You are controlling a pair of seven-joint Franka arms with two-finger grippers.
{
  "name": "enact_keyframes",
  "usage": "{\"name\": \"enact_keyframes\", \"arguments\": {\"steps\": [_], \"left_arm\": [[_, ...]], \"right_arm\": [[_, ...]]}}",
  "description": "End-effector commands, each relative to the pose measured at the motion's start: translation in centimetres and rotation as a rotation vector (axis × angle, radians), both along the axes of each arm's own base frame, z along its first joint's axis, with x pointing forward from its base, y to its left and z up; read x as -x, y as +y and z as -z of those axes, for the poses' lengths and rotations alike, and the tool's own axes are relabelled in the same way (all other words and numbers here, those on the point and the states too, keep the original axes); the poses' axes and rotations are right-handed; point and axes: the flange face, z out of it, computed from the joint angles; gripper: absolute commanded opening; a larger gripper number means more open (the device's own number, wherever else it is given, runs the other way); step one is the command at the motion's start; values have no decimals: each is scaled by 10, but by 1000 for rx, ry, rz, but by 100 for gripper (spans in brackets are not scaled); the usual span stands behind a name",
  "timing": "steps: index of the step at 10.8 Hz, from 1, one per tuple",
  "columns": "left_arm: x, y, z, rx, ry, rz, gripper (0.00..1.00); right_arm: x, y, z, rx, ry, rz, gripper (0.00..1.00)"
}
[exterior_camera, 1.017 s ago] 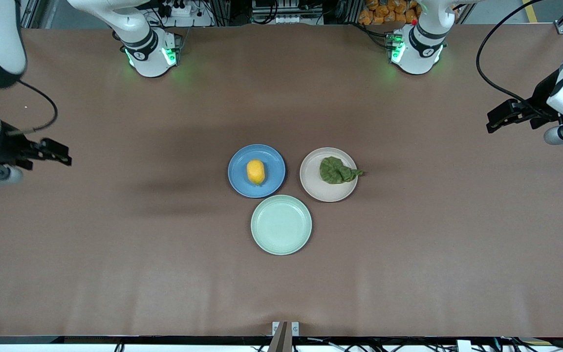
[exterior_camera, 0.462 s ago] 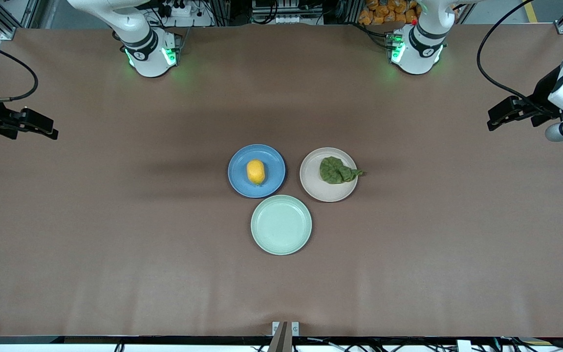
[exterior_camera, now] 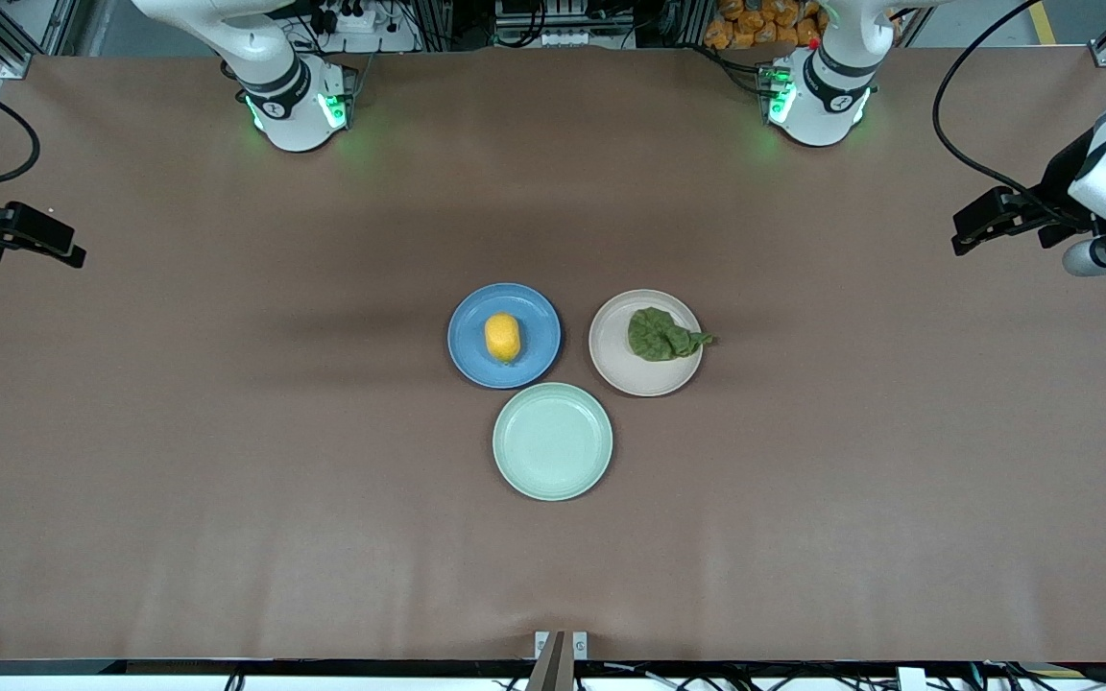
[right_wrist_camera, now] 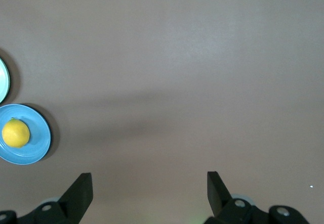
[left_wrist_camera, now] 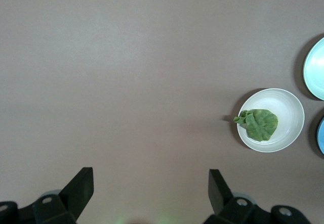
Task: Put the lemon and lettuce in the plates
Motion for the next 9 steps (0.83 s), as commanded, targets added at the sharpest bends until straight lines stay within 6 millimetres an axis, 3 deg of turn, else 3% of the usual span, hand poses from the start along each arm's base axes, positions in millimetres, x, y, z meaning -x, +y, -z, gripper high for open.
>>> {"name": "enact_keyframes", "arguments": {"steps": [1, 9], "left_arm": [[8, -1, -4, 14, 5, 23, 100], [7, -9, -6, 11, -1, 38, 100]], "right_arm": [[-2, 1, -3, 11, 8, 25, 100], [-2, 12, -6, 18, 8, 5, 100]]}}
